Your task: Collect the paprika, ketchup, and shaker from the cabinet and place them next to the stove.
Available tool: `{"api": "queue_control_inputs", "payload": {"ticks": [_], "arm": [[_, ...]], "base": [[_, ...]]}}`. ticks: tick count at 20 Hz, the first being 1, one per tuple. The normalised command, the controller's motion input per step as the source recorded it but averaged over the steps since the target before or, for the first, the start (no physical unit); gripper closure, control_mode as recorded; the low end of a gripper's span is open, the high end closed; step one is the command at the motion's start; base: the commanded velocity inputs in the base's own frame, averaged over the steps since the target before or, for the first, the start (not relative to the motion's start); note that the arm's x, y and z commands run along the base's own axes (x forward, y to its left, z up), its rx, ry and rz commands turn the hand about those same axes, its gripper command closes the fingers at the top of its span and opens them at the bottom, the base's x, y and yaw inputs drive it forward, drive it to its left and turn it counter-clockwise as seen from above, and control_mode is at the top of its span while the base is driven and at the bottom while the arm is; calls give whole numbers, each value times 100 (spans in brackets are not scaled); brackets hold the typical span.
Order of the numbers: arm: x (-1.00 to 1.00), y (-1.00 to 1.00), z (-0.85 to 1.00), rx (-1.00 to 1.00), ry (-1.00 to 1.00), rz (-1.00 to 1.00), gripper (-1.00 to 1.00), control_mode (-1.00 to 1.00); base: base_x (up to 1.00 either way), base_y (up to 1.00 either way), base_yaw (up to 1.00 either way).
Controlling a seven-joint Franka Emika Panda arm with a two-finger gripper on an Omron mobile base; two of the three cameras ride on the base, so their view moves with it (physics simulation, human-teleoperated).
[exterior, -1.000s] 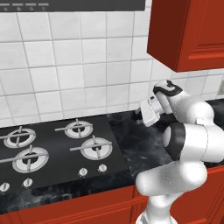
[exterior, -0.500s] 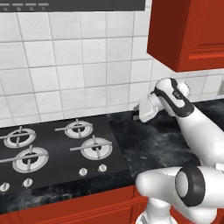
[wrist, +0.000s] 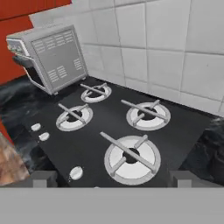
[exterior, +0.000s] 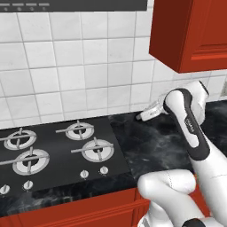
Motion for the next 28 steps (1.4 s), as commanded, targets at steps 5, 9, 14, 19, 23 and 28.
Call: {"api": "queue_control_inputs", "payload": {"ticks": [5,9,14,19,23,28], "arm": [[-74,2,6,1,12,-44,-100,-100],[-80,0,6,0,11,-40,-100,-100],[-78,1,6,-1,10,-38,-100,-100],[-58,18,-16,-5,4,-20,-100,-100],[-63,6,-34,-1,0,-2,-100,-100],[-86,0,-14,0,-4,-15,-100,-100]], "base": [[0,0,0],[0,0,0],[0,0,0],[0,0,0],[0,0,0],[0,0,0]]}}
